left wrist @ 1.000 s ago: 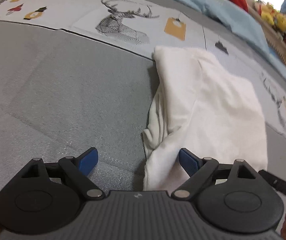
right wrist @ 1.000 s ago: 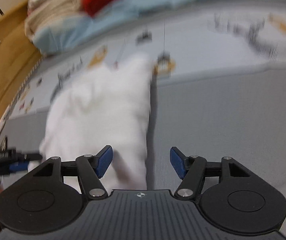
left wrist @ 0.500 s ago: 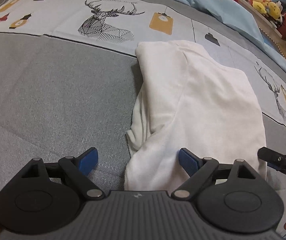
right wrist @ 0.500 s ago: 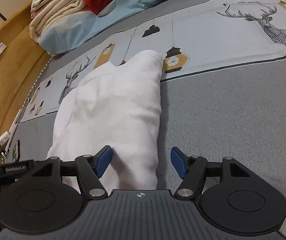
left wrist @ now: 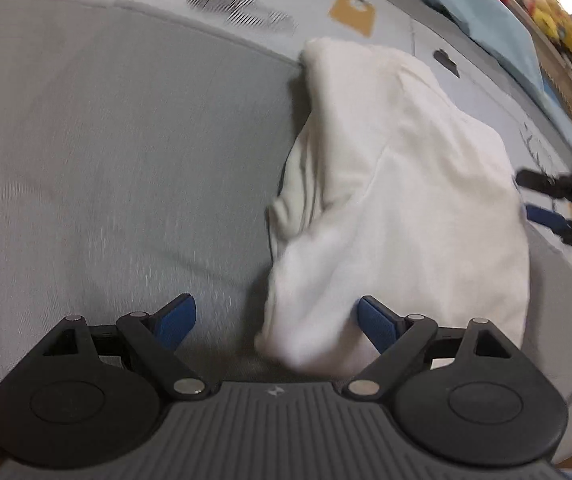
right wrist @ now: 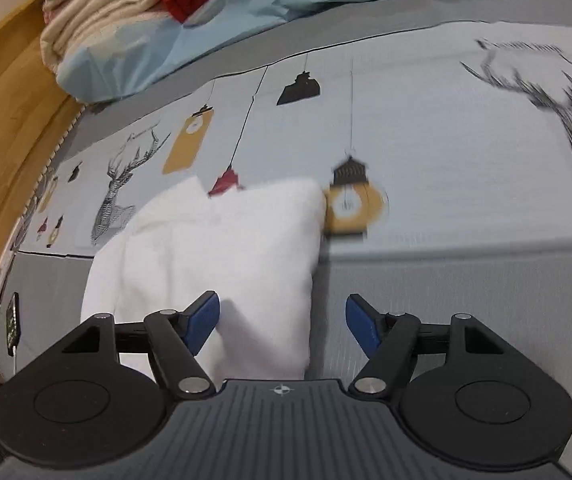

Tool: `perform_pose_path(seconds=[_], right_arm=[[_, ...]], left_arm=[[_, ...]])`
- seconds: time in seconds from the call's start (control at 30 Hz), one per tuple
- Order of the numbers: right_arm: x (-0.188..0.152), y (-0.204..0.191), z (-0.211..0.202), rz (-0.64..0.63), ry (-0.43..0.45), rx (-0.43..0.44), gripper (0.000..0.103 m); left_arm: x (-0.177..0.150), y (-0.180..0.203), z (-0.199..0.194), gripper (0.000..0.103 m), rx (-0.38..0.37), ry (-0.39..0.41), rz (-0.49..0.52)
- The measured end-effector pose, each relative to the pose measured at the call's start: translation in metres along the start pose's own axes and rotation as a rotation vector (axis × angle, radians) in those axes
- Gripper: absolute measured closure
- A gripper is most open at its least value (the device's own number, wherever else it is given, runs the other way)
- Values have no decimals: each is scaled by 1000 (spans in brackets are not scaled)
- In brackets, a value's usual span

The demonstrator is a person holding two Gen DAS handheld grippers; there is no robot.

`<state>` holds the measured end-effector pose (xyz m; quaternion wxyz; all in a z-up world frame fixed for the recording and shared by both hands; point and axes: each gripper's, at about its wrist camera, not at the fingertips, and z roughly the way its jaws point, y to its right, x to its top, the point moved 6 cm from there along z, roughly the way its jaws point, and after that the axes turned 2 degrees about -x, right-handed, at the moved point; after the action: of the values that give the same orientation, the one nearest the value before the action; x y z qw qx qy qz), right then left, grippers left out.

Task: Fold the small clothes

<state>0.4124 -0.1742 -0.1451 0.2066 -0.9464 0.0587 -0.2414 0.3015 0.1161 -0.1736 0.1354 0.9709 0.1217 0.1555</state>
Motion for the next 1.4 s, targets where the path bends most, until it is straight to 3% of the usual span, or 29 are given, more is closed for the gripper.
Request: perform_pose_path(seconds=[0.1, 0.2, 0.33, 0.37, 0.4, 0.43, 0.47, 0.53, 0.67, 0.8, 0.93, 1.03, 1.1, 1.17, 1.23, 1.3, 1.33, 1.4], right_arm=[[27, 4, 17, -2, -28, -23, 32], [42, 6, 40, 34, -110, 20, 31], [51, -2, 67, 34, -182, 57, 32], [54, -5, 73, 16, -187, 57, 44], [56, -8, 77, -11, -179, 37, 58], [57, -12, 79, -47, -177, 20, 88], [57, -16, 80, -87, -186, 15, 88], [58, -19, 71, -153, -160, 7, 89], [62, 8, 33, -107, -63, -1, 92], [37, 62, -23, 23, 111, -29, 92], [-16, 113, -59, 322, 139, 50, 91], [-53, 118, -66, 462, 140, 95, 91], [-61, 106, -63, 435, 125, 97, 91], [-66, 97, -63, 390, 136, 98, 91], [-66, 98, -61, 364, 141, 96, 91], [-63, 104, -56, 391, 124, 100, 91], [-62, 107, -53, 412, 115, 101, 90], [-59, 107, -48, 431, 108, 100, 88]], left_arm=[[-8, 3, -1, 12, -26, -14, -27], [-15, 10, -1, 12, -49, -22, -54], [-16, 18, 4, 14, -182, -37, -161], [-15, 15, 5, 17, -172, -14, -200], [-13, 12, 4, 36, -150, 21, -225], [-8, 7, 3, 47, -118, 58, -245], [-5, 3, 3, 60, -115, 69, -261], [7, -1, 7, 69, -126, 66, -305], [60, 18, 18, 73, -71, 80, -183], [148, 69, 56, 73, -58, 58, 21], [210, 140, 97, 73, -33, 29, 152], [225, 193, 112, 73, 33, 77, 284], [227, 206, 115, 73, 48, 92, 306], [229, 205, 114, 75, 43, 100, 301], [231, 195, 105, 93, 55, 120, 303], [239, 185, 94, 94, 55, 145, 267], [242, 178, 88, 97, 75, 168, 251], [252, 163, 81, 97, 189, 230, 240]])
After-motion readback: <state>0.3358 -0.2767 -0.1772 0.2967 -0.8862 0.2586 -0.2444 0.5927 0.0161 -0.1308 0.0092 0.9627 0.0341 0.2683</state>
